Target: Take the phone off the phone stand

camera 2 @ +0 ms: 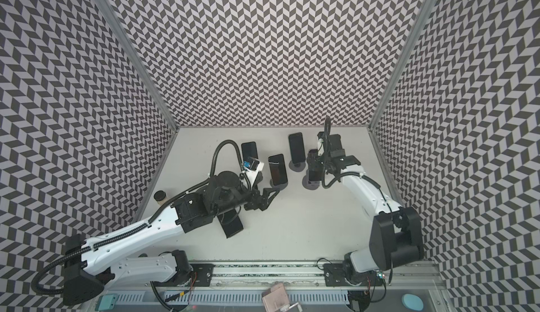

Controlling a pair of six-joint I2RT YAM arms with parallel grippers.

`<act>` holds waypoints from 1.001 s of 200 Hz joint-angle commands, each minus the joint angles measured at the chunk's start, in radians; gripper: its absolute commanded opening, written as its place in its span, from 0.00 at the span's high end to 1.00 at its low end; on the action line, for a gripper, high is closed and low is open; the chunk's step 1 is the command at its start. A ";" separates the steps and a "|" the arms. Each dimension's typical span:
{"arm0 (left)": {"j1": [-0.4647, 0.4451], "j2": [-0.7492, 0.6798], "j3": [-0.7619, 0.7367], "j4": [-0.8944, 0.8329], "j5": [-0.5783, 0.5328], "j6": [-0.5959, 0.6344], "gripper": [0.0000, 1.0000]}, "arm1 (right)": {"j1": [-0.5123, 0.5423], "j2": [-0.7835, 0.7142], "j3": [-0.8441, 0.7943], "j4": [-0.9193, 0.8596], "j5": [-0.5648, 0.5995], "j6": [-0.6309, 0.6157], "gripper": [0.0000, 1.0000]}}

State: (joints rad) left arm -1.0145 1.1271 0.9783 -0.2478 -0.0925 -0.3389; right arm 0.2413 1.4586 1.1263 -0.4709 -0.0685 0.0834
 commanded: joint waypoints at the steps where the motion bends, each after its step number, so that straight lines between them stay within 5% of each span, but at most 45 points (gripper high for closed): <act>1: -0.007 -0.019 -0.009 0.016 -0.014 -0.019 0.11 | 0.009 -0.051 -0.010 0.048 -0.032 0.022 0.39; 200: -0.006 -0.100 -0.070 0.014 -0.022 -0.049 0.11 | 0.085 -0.225 -0.092 -0.058 -0.084 0.108 0.42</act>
State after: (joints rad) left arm -1.0145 1.0538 0.9211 -0.2413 -0.0948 -0.3725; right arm 0.3073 1.2774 1.0340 -0.5526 -0.1425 0.1692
